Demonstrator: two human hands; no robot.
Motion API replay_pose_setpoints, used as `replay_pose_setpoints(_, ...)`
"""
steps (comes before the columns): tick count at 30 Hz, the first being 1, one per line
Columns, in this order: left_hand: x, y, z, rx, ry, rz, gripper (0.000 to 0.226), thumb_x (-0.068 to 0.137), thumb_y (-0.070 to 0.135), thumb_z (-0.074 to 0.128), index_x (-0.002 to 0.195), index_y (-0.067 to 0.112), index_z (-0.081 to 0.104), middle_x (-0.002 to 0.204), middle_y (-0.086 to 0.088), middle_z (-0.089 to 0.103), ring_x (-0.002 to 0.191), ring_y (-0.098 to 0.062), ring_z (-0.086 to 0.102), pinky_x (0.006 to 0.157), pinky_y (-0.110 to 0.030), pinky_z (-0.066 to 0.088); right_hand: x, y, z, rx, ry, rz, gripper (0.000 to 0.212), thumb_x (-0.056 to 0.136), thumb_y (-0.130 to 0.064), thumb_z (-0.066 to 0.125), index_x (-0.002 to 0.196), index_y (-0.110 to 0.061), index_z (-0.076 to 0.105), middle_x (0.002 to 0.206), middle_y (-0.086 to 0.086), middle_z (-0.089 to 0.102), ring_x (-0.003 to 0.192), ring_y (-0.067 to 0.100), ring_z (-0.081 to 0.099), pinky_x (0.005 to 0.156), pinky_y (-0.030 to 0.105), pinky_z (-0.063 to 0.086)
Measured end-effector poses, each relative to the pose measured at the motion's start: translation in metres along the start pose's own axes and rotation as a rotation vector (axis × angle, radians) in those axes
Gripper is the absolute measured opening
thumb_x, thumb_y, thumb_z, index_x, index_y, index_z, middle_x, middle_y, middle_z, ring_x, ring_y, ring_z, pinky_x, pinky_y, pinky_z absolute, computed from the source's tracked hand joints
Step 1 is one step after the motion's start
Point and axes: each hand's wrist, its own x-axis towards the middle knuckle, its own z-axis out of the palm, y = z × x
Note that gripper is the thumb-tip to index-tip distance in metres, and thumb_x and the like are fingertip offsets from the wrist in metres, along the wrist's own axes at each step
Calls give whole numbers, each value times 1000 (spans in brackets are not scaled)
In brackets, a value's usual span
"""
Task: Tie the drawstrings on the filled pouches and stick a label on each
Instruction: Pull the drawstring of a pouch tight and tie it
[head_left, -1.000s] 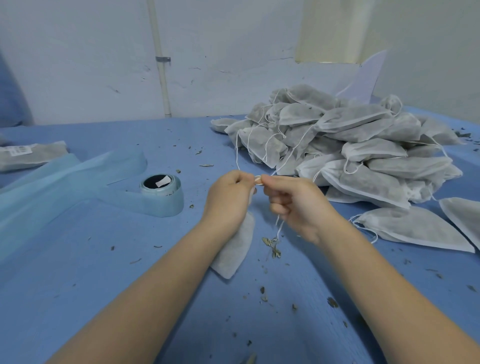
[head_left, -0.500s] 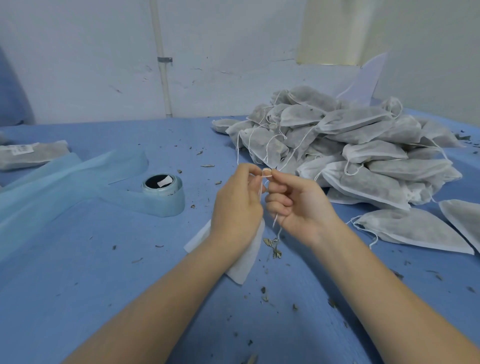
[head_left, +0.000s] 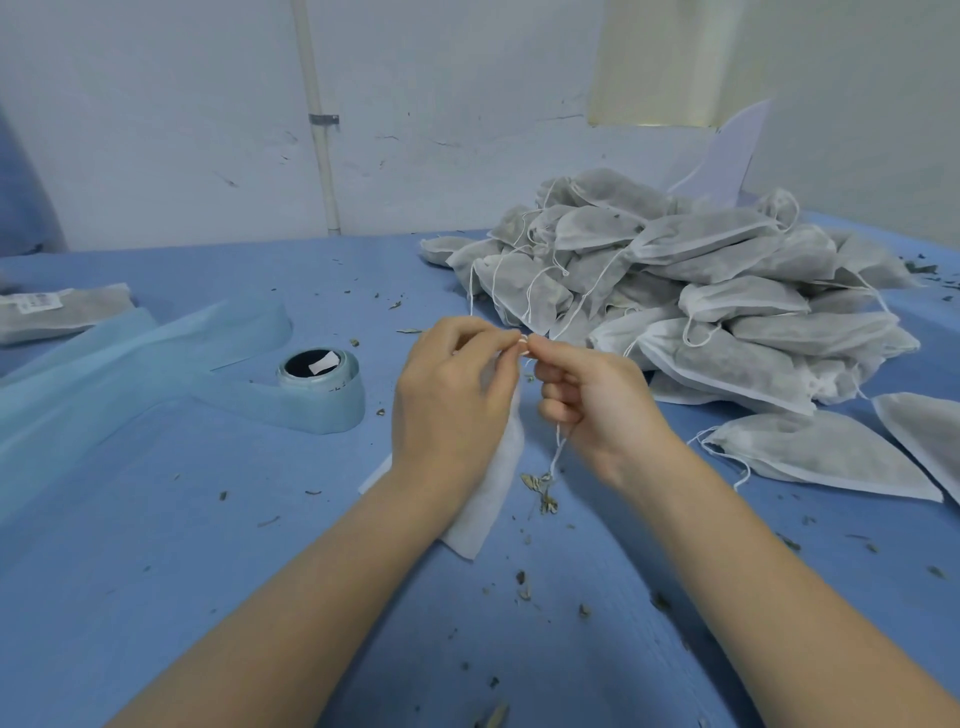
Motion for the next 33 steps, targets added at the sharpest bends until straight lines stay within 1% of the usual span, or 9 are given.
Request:
replay_pose_setpoints(5,0,-7,1,182,58,189,2,78,4,71,76,4,73,80,-11,66,72,-26,61,54,-34,49,-2,1,-2,-100,33,-55,10,84,-9,70,80,0,68,47,-9,41,42,5,31,40,16,28)
replay_pose_setpoints(8,-1,-8,3,245,83,199,11,83,9,62,80,3,70,87,-12,64,87,-22,47,53,-28,40,-4,1,-3,-126,14,-101,13,83,-11,72,72,-4,73,49,-8,45,44,6,37,44,16,37)
replay_pose_setpoints(13,2,-3,6,46,-123,-177,13,92,19,57,96,16,68,104,-2,39,105,-26,36,81,-17,23,-4,6,-4,-320,120,-308,9,80,-21,76,78,-16,70,72,-2,67,67,5,59,72,21,51)
replay_pose_setpoints(17,6,0,5,-144,-229,-455,10,92,32,54,88,38,62,93,13,33,105,-12,30,102,-31,31,-3,11,5,-368,66,-337,8,90,-23,65,85,-18,62,79,0,65,73,5,58,69,15,44)
replay_pose_setpoints(19,8,3,3,-207,-264,-526,15,91,35,55,78,43,58,92,15,36,102,-8,29,104,-34,31,-3,12,7,-281,-1,-285,12,94,-24,58,87,-16,53,74,4,63,71,12,56,68,22,44)
replay_pose_setpoints(21,11,4,2,-233,-266,-557,19,90,35,55,74,44,56,91,15,38,100,-7,29,105,-34,30,-3,12,9,-232,-57,-250,13,96,-26,54,90,-16,49,65,-7,66,64,7,60,64,21,44)
replay_pose_setpoints(26,14,7,0,-200,-233,-582,18,93,28,52,78,38,53,97,7,44,112,-17,37,104,-39,29,-1,14,6,-323,22,-303,10,91,-22,63,83,-24,60,50,-17,53,49,2,53,67,33,45)
replay_pose_setpoints(30,27,6,-5,-300,-159,-705,23,93,21,52,73,31,53,104,-13,53,115,-30,46,101,-46,37,-3,7,2,-367,-15,-357,14,84,-24,72,73,-32,73,46,-18,45,45,3,42,53,21,42)
replay_pose_setpoints(33,30,9,-6,-412,-135,-746,24,92,19,54,72,32,55,115,-25,51,115,-35,47,93,-43,40,-5,2,3,-369,15,-414,16,83,-23,74,71,-32,74,48,-19,53,47,0,47,48,15,42)
